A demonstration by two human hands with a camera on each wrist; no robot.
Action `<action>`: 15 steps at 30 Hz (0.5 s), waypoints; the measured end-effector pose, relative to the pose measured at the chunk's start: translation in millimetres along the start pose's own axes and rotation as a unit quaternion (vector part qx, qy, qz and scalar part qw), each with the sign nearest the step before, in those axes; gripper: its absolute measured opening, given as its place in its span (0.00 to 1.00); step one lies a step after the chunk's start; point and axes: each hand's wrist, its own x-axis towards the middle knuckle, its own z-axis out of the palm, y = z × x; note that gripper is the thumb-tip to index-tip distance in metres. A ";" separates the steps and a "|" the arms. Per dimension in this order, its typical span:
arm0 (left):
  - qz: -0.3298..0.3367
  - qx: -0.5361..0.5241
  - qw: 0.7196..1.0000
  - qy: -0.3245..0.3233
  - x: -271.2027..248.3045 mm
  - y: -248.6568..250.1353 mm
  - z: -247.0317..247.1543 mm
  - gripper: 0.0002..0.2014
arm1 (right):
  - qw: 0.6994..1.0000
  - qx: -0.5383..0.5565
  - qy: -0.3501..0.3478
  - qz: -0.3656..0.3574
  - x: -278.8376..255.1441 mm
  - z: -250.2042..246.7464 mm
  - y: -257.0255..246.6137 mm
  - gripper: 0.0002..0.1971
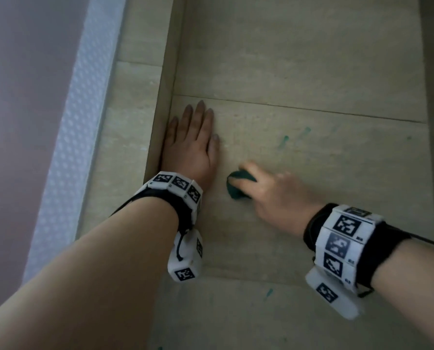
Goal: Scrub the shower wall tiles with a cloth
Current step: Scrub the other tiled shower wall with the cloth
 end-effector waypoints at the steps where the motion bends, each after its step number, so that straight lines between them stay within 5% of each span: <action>1: 0.002 -0.002 1.000 0.000 -0.5 0.2 0.1 0.30 | 0.999 0.012 0.014 0.048 6.4 -4.4 6.9 0.18; 5: 0.003 -0.004 1.000 0.013 -1.2 -0.3 1.0 0.30 | 0.966 0.037 0.084 0.243 29.1 -13.9 30.3 0.13; 7: 0.005 -0.002 1.000 0.016 0.6 -0.4 1.3 0.30 | 0.975 0.022 0.069 0.209 25.3 -9.3 21.7 0.14; 12: 0.002 0.007 1.000 0.005 -0.2 -0.6 1.5 0.28 | 0.996 -0.090 0.000 -0.011 -11.1 -7.4 10.5 0.17; 15: 0.003 0.003 1.000 0.010 -0.6 0.1 1.7 0.30 | 0.988 -0.113 -0.051 0.096 6.4 -23.4 30.2 0.19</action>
